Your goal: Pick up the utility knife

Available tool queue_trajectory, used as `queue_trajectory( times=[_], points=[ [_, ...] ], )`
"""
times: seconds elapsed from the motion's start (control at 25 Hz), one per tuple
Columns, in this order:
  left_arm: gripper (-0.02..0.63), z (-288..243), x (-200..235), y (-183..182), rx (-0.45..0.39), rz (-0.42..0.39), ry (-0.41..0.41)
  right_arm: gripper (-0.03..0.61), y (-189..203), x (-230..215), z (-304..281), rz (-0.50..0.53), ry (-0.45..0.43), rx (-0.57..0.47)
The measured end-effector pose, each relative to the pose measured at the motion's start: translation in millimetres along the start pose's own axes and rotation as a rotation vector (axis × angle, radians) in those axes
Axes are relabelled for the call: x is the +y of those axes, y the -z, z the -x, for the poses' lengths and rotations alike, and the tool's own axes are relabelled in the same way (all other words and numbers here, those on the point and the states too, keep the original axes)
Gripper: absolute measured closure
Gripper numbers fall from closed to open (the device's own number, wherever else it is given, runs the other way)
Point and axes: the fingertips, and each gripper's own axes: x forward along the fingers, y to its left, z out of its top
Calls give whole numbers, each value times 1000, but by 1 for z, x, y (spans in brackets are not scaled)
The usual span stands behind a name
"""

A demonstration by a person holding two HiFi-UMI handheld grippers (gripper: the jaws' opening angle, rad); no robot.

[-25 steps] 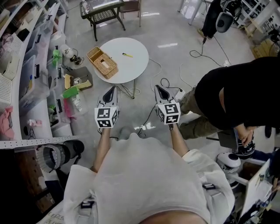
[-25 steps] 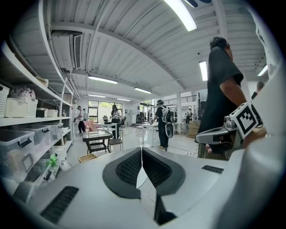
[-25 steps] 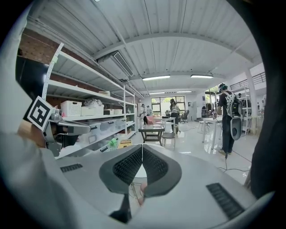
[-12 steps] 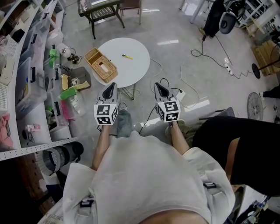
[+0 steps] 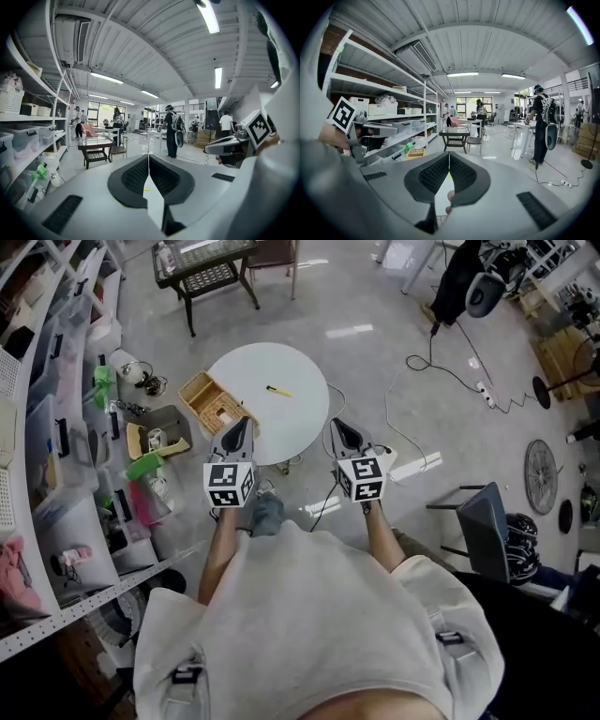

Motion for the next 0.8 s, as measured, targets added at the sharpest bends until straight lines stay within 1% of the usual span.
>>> queue_trajectory(
  times=[0.28, 0.52, 0.68, 0.8],
  points=[
    [591, -47, 65, -23, -6, 12, 24, 548, -32, 0, -67, 3, 42, 12],
    [591, -80, 105, -32, 4, 30, 50, 548, -52, 1, -114, 11, 61, 33],
    [591, -96, 128, -28, 9, 39, 79, 548, -53, 6, -139, 15, 85, 45],
    [591, -108, 136, -26, 16, 41, 103, 548, -49, 6, -148, 9, 108, 63]
  ],
)
